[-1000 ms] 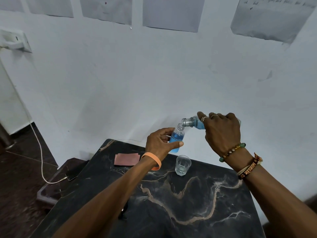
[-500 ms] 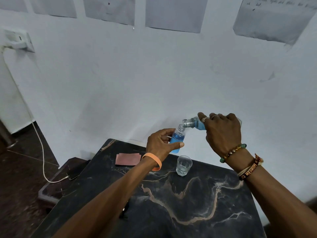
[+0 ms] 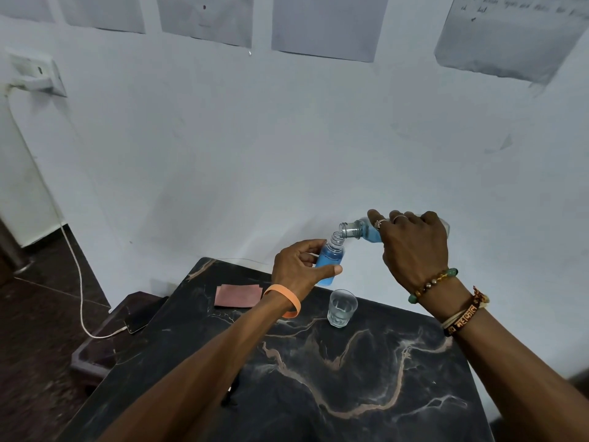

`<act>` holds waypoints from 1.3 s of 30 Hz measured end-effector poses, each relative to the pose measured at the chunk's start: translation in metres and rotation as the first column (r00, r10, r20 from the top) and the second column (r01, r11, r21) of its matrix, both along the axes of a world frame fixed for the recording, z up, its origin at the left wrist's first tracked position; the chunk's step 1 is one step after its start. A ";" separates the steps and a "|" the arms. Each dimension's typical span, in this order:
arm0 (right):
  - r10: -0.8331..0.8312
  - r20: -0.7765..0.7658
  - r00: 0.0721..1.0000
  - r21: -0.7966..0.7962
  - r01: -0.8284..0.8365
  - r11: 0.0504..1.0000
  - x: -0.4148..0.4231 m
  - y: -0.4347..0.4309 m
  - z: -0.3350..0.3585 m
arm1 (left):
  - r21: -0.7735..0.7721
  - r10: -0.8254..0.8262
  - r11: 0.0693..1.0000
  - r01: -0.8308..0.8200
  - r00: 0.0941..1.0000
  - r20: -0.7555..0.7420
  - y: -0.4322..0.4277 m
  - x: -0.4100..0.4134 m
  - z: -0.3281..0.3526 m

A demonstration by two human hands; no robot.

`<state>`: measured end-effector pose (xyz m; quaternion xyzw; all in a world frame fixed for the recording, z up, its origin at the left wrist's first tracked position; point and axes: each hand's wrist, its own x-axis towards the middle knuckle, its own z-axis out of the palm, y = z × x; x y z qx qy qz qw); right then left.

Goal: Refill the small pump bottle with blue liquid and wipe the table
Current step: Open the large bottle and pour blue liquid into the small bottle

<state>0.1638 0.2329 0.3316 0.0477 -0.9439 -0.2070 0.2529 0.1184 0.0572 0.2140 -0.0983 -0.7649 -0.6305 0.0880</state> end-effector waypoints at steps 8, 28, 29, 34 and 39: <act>-0.002 0.007 1.000 -0.012 0.002 1.000 0.001 0.001 -0.001 | 0.011 -0.003 1.000 0.003 1.000 -0.009 0.001 0.001 0.000; -0.008 0.031 0.999 -0.015 0.009 1.000 0.001 -0.003 -0.002 | 0.020 -0.004 1.000 0.005 1.000 -0.008 -0.003 0.002 -0.002; -0.006 0.028 1.000 -0.016 0.007 1.000 0.001 -0.003 -0.002 | 0.014 -0.003 1.000 0.003 1.000 -0.011 -0.003 0.002 -0.002; -0.003 0.028 1.000 -0.014 0.003 1.000 0.001 -0.003 -0.001 | 0.002 -0.004 1.000 0.004 1.000 -0.016 -0.003 0.003 -0.001; -0.001 0.023 1.000 -0.008 0.001 1.000 0.000 -0.003 -0.001 | 0.009 -0.004 1.000 0.004 1.000 -0.015 -0.003 0.002 -0.002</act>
